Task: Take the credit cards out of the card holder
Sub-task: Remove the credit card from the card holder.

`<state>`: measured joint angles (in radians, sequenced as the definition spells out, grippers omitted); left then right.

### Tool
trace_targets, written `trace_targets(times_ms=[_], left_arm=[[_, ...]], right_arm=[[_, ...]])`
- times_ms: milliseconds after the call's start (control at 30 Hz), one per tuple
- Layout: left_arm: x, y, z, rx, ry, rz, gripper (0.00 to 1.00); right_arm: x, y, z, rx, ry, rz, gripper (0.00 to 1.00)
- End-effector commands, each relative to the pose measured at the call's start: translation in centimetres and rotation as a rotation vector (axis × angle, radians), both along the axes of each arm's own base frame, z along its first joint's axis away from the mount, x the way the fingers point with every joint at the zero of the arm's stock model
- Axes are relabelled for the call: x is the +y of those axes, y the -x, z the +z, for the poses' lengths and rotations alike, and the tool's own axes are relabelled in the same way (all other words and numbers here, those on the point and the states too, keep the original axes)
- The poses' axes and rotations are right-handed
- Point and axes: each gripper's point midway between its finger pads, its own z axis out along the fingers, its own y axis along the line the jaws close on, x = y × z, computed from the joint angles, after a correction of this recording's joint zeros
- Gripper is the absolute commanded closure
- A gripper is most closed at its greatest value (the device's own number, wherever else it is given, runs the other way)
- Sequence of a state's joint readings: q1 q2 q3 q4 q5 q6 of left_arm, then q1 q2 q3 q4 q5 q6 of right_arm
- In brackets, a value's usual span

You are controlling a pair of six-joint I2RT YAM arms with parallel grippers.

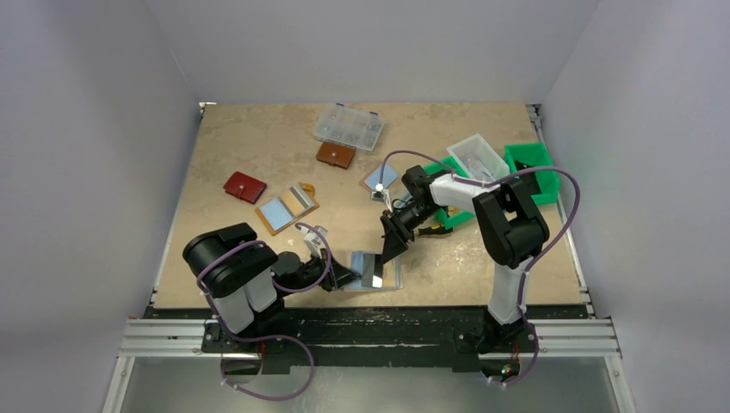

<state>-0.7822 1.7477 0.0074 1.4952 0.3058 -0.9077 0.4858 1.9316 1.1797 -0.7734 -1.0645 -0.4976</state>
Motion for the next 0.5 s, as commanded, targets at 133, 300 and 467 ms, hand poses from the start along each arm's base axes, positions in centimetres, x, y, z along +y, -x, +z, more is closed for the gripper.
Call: trace_targets(times_ms=[133,300,467], left_arm=[[-0.3,0.1,6.2,-0.181,0.193,0.001,1.00],[-0.7,0.1,7.0,-0.200,0.216,-0.008,1.00],[-0.9,0.2,7.3,-0.204,0.225,-0.012,1.00]], right_arm=[[0.7,0.0,0.3,0.025,-0.023,0.002,0.47],[1.0,-0.1,0.5,0.035,-0.034,-0.013,0.47],[1.2,-0.1,0.7,0.049,-0.049,-0.019,0.49]])
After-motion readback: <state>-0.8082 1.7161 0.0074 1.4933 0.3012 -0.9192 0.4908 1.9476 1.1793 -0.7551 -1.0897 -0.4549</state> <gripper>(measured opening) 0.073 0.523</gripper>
